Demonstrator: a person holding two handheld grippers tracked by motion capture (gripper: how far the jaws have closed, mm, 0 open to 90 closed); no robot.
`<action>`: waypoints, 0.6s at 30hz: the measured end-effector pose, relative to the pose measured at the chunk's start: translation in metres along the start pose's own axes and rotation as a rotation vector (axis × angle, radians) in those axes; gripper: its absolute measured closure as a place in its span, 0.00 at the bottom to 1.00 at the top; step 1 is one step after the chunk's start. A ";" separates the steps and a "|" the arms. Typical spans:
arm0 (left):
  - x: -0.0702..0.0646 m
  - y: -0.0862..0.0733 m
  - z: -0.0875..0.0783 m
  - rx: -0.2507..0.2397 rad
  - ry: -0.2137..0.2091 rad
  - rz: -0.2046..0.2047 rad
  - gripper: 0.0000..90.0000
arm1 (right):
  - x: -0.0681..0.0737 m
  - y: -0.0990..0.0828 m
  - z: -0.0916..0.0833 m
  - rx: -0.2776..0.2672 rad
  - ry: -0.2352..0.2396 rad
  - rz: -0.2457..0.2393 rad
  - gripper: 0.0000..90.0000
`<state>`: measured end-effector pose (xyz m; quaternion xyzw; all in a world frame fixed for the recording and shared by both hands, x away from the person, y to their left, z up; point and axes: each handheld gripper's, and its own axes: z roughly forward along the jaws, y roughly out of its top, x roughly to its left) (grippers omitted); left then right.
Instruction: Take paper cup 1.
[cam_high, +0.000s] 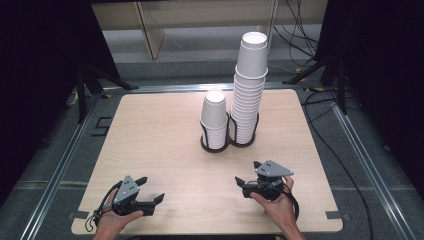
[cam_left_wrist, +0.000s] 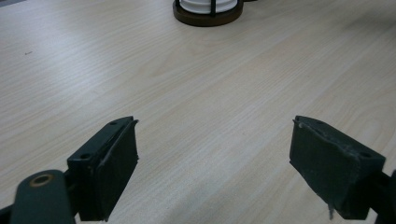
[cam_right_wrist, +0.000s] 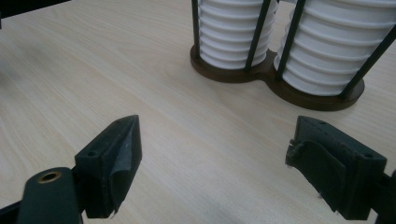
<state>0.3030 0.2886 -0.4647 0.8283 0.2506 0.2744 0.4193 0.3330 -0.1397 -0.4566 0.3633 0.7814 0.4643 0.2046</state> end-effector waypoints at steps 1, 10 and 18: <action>0.000 0.000 0.000 0.000 0.000 0.000 0.17 | 0.000 0.000 0.000 0.000 -0.001 -0.001 0.19; 0.000 0.000 0.000 0.002 0.000 0.005 0.17 | -0.002 0.001 0.001 0.007 -0.003 0.005 0.19; 0.001 0.000 -0.001 0.013 0.002 0.008 0.17 | -0.003 0.004 0.002 -0.011 -0.008 -0.001 0.19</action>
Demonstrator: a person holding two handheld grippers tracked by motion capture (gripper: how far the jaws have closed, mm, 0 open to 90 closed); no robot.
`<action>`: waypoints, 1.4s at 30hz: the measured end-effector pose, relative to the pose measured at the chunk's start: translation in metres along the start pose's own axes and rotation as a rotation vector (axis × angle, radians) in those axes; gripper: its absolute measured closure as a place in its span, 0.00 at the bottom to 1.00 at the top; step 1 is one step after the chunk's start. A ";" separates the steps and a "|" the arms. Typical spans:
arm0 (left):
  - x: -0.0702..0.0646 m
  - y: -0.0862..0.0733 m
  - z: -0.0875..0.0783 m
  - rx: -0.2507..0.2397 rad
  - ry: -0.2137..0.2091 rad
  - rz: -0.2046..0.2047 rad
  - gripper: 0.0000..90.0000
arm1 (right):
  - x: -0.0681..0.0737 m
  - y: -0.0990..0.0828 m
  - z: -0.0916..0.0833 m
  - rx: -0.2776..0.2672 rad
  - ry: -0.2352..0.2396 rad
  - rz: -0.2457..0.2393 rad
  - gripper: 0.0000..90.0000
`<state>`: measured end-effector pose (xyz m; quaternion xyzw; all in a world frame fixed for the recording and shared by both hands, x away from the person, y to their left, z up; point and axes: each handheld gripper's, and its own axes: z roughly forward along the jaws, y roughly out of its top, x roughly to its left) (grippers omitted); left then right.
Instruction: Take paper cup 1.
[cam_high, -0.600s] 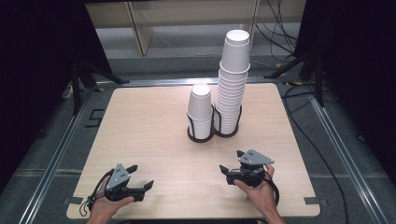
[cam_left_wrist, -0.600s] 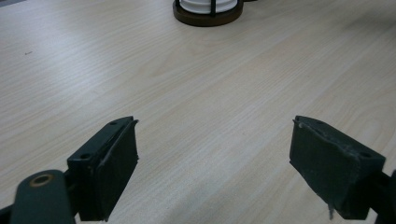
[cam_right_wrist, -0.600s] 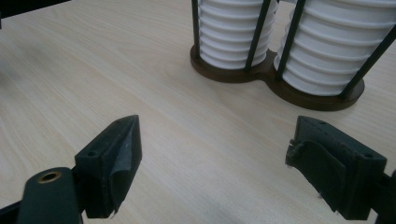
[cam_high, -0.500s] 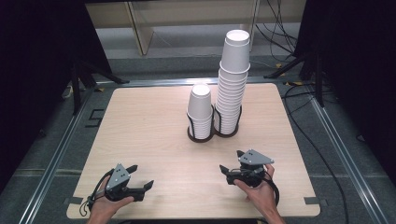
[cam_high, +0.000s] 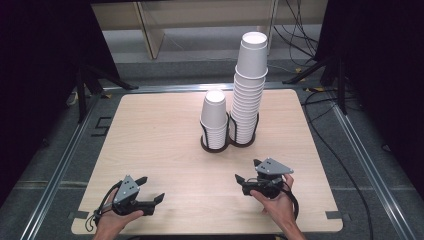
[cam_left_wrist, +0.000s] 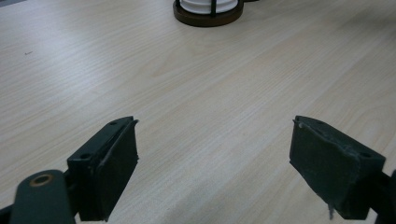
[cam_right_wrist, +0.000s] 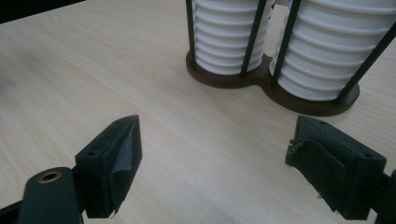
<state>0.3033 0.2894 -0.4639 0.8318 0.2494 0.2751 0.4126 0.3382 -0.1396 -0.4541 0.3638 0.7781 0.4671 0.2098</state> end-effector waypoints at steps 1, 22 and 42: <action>0.000 0.000 0.000 0.000 0.001 -0.001 0.17 | 0.001 0.001 0.000 0.012 0.006 0.025 0.19; 0.002 0.000 -0.001 0.030 0.010 0.032 0.17 | -0.004 0.045 0.022 -0.050 0.016 0.047 0.20; 0.001 -0.002 0.002 -0.008 0.000 -0.003 0.17 | -0.007 0.106 0.038 -0.105 -0.003 0.010 0.17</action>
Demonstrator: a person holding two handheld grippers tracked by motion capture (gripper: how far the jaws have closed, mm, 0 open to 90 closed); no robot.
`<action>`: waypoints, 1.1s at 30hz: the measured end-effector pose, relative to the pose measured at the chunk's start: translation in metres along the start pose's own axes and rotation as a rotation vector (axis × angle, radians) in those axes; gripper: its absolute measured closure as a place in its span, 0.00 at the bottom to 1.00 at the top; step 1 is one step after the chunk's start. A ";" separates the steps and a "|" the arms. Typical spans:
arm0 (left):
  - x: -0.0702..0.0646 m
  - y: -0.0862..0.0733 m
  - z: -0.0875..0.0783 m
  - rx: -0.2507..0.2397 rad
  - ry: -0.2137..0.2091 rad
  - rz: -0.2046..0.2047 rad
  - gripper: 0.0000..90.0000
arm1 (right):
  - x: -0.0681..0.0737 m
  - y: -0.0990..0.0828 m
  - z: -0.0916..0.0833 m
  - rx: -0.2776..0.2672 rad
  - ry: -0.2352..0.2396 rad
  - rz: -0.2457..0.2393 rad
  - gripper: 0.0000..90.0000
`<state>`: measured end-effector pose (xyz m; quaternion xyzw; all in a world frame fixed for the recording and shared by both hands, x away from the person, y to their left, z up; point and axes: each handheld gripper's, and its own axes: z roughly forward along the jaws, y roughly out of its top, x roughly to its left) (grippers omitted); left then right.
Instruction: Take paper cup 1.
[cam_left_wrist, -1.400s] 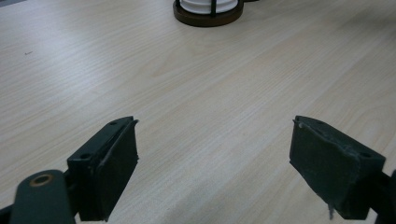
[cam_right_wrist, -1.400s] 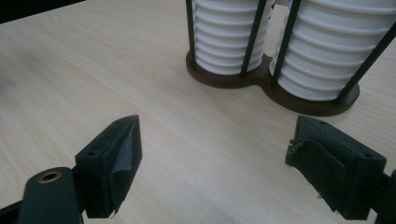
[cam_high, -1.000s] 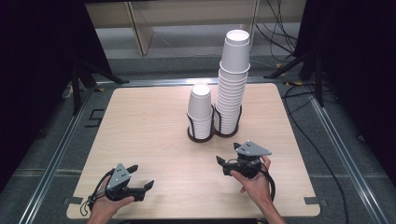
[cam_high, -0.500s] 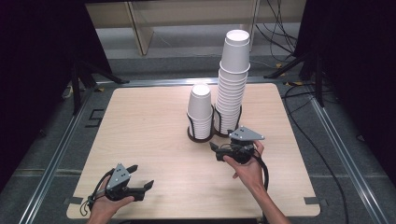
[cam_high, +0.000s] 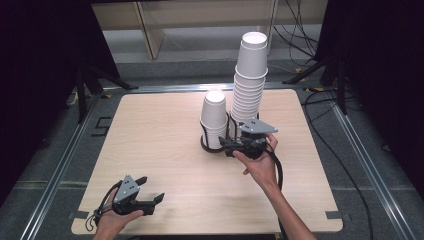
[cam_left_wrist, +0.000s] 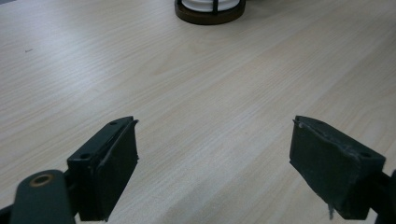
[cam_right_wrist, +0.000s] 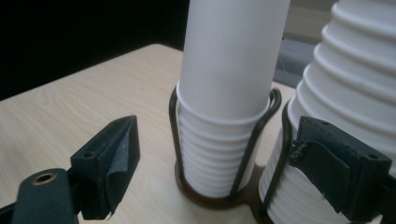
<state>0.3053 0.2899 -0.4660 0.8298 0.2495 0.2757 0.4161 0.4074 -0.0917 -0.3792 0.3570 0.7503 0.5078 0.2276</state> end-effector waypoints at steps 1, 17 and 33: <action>0.000 0.000 0.000 0.002 0.005 0.004 0.17 | 0.001 0.003 0.002 -0.008 -0.001 0.000 0.17; 0.000 -0.001 -0.001 -0.011 -0.001 -0.011 0.17 | 0.001 0.029 0.035 -0.073 -0.041 0.056 0.17; 0.002 0.000 -0.001 0.000 -0.002 0.003 0.17 | -0.002 0.039 0.048 -0.078 -0.073 0.073 0.17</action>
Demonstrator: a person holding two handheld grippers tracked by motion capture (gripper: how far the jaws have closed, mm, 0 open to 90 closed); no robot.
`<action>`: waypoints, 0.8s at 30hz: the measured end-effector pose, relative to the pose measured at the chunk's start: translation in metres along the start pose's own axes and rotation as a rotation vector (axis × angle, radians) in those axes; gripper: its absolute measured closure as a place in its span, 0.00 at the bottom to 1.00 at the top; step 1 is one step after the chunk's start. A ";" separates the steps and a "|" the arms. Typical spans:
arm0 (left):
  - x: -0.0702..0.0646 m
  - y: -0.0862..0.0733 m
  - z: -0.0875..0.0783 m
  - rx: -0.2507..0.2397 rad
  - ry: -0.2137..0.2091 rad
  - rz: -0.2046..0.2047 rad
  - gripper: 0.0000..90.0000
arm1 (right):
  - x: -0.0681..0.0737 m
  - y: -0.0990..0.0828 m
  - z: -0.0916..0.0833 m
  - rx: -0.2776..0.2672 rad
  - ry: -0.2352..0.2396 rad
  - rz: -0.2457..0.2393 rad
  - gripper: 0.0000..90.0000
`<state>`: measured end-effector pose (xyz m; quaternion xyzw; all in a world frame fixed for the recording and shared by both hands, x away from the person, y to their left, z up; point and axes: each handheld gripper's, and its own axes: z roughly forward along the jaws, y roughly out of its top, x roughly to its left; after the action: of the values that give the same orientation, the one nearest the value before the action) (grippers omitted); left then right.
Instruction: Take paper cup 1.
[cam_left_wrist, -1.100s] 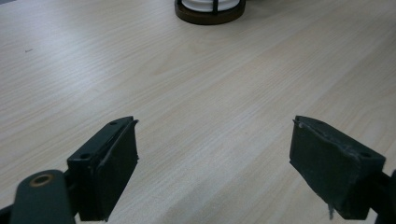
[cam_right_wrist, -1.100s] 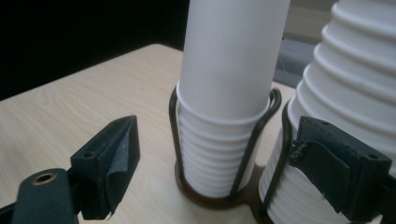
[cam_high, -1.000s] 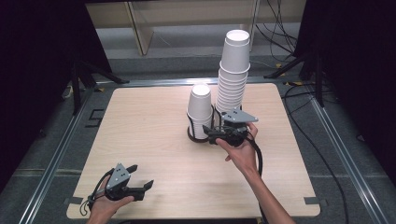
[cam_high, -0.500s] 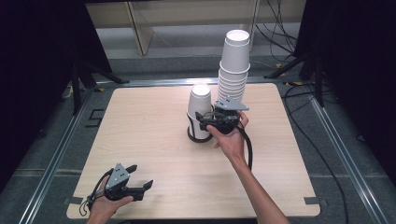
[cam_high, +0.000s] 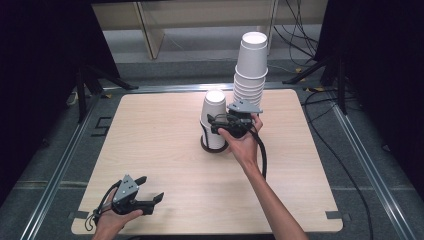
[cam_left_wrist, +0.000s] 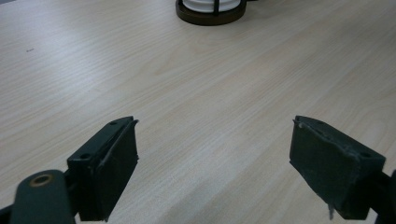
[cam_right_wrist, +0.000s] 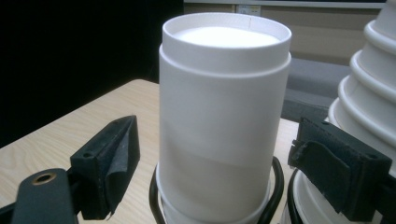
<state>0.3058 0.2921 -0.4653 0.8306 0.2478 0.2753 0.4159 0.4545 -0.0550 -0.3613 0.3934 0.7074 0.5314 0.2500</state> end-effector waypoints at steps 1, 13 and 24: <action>0.000 0.000 0.000 0.000 0.000 0.000 0.17 | 0.001 0.001 0.002 -0.003 0.002 0.003 0.17; 0.003 -0.001 -0.003 0.001 0.005 0.003 0.17 | 0.004 0.011 0.018 0.003 -0.039 0.034 0.17; 0.003 -0.001 -0.002 -0.010 -0.001 -0.008 0.17 | 0.011 0.014 0.035 0.020 -0.091 0.054 0.17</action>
<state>0.3062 0.2957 -0.4649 0.8276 0.2495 0.2744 0.4213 0.4792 -0.0249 -0.3583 0.4387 0.6896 0.5125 0.2635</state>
